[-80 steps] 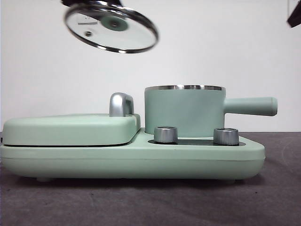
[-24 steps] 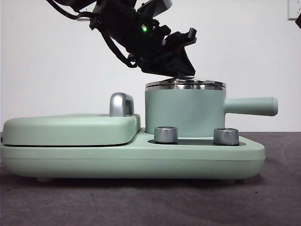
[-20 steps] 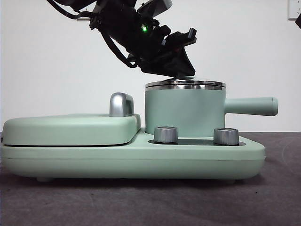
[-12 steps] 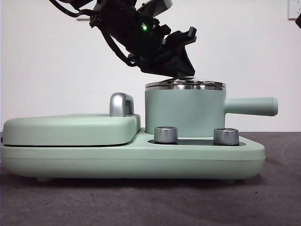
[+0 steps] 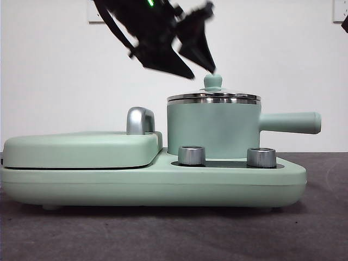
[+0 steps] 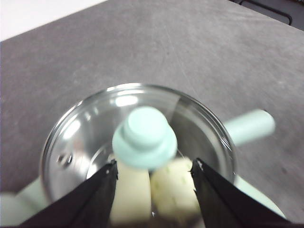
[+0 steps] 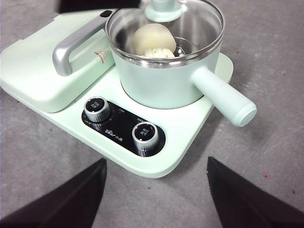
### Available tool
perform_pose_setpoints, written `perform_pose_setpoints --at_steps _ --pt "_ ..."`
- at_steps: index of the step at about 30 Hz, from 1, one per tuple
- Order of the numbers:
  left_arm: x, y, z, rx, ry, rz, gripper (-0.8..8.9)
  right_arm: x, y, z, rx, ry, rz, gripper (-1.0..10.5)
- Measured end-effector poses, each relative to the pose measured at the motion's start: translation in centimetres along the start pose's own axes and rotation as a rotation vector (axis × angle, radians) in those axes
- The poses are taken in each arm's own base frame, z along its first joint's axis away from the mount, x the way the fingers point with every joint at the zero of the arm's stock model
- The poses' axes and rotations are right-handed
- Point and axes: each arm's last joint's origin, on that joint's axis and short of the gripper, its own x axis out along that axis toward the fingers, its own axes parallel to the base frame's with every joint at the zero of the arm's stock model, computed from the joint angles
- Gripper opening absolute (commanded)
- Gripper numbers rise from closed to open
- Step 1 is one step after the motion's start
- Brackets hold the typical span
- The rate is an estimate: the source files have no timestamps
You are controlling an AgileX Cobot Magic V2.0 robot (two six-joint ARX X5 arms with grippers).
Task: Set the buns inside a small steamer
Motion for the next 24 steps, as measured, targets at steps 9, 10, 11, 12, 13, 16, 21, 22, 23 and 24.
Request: perform_pose_setpoints --at_steps 9,10,11,12,13,16,21,22,23,24 --pt "-5.9 -0.7 -0.1 -0.068 0.148 0.003 2.58 1.3 -0.1 0.3 0.007 0.045 0.028 3.3" --pt "-6.4 -0.8 -0.2 -0.072 0.142 0.003 2.58 1.6 -0.1 0.4 0.008 0.049 0.038 3.3" --pt "-6.8 -0.9 -0.3 -0.076 0.136 0.004 2.58 2.0 -0.1 0.6 0.007 0.048 0.042 3.3" --pt "-7.3 -1.0 -0.6 -0.078 0.127 0.005 2.58 2.3 -0.2 0.8 0.007 0.044 0.043 3.3" --pt "-7.8 -1.0 -1.0 -0.083 0.119 0.006 2.57 2.6 -0.2 1.0 0.005 0.035 0.044 3.3" --pt "-9.4 -0.9 -2.6 -0.117 0.108 0.021 2.57 3.6 -0.3 1.7 0.001 0.007 0.049 3.3" --pt "-11.8 -0.2 -6.4 -0.201 0.115 0.098 2.53 4.9 -0.3 2.4 0.000 -0.015 0.085 3.3" --pt "-12.3 -0.1 -7.2 -0.218 0.113 0.119 2.53 5.2 -0.3 2.4 0.002 -0.016 0.095 3.3" --pt "-12.8 -0.1 -7.7 -0.230 0.108 0.137 2.53 5.4 -0.3 2.5 0.002 -0.019 0.099 3.3" --pt "-13.4 0.0 -8.2 -0.246 0.097 0.151 2.49 5.6 -0.3 2.6 0.000 -0.022 0.103 3.3"
